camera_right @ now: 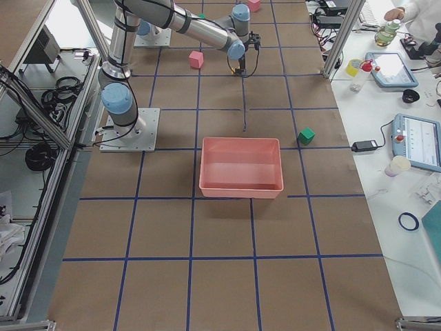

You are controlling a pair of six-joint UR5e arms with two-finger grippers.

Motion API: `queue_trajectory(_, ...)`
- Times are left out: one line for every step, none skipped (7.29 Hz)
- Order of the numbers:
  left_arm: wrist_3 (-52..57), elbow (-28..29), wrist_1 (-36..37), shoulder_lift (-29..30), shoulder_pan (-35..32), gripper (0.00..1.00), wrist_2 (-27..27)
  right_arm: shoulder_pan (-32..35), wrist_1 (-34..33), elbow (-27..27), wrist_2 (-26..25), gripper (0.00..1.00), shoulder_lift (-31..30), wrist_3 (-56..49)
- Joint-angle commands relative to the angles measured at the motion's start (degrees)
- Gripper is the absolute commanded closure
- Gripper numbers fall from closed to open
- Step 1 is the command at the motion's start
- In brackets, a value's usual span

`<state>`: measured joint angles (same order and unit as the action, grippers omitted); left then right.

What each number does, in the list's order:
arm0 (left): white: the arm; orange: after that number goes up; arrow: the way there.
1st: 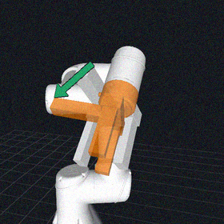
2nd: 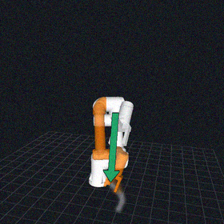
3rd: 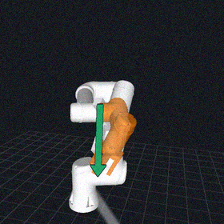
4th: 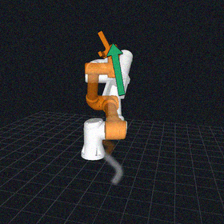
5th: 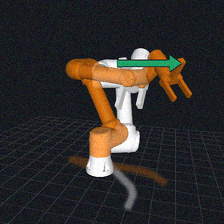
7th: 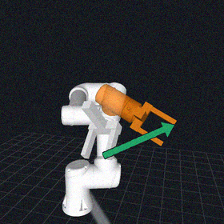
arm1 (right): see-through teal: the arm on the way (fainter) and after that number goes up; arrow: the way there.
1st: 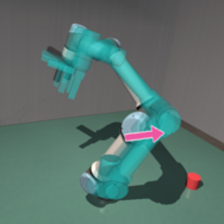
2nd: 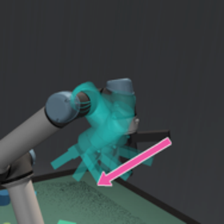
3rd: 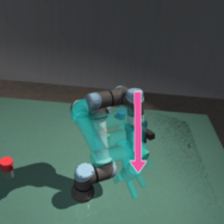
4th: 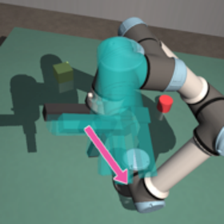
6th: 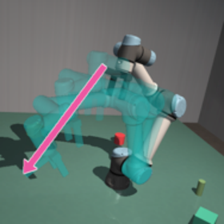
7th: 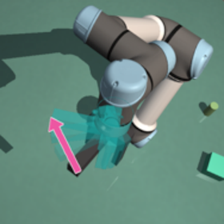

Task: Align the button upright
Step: 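Open the right gripper and raise it away from the button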

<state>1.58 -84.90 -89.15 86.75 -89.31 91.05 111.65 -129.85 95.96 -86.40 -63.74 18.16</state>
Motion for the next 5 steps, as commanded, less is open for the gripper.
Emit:
queue_trajectory(0.2, 0.0, -0.2, -0.1, -0.2, 0.00, 0.4, -7.2, 22.5, -6.9, -0.4, 0.00, -9.4, -4.6)
queue_trajectory(0.8, 0.2, -0.1, -0.1, -0.3, 0.00, 0.1, -11.9, 31.8, -8.8, -0.1, 0.00, -14.2, -10.0)
queue_trajectory(0.9, 1.0, -0.1, -0.1, 0.0, 0.00, 0.3, -15.3, 38.8, -8.5, -0.7, 0.00, -18.4, -14.4)
queue_trajectory(0.8, 0.3, 0.3, 1.1, 0.1, 0.00, 0.3, -16.9, 40.9, -8.7, -2.3, 0.00, -22.4, -16.1)
queue_trajectory(0.5, -0.2, 0.6, 1.7, 0.1, 0.00, -0.1, -17.5, 40.8, -8.9, -5.7, 0.00, -25.7, -16.6)
